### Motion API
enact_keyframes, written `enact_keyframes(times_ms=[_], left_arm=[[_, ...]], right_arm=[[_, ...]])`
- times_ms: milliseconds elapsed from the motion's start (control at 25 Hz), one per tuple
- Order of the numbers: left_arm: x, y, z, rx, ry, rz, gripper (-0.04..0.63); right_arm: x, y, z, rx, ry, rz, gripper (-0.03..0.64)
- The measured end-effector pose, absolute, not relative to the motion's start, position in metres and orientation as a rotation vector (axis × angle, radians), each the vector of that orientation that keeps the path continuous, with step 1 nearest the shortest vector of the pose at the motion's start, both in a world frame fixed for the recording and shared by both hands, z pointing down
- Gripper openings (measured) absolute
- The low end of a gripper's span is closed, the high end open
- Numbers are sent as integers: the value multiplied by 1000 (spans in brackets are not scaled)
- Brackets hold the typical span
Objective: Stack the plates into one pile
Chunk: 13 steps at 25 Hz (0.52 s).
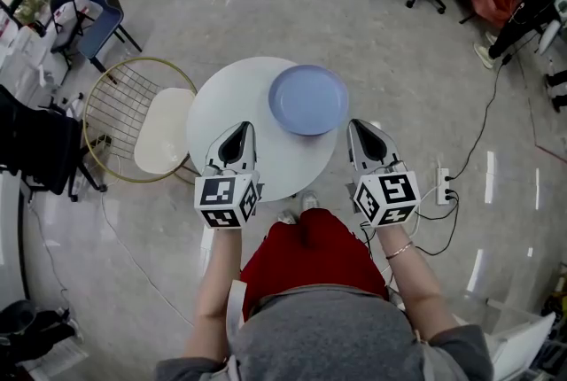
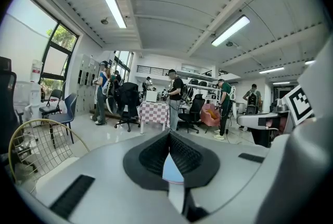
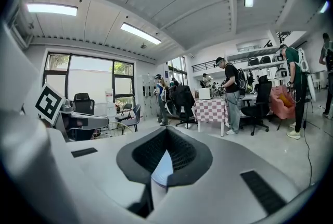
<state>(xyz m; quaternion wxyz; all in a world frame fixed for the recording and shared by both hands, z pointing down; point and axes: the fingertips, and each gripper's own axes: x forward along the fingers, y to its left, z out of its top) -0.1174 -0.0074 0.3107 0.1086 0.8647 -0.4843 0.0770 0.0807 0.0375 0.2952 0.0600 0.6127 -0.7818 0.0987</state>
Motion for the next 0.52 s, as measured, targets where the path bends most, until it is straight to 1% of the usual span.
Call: enact_keyframes(times_ms=[520], left_arm=[[-124,0,302,2587,-1451,213,15]], right_arm=[[74,47,284,1871,-2389,241,28]])
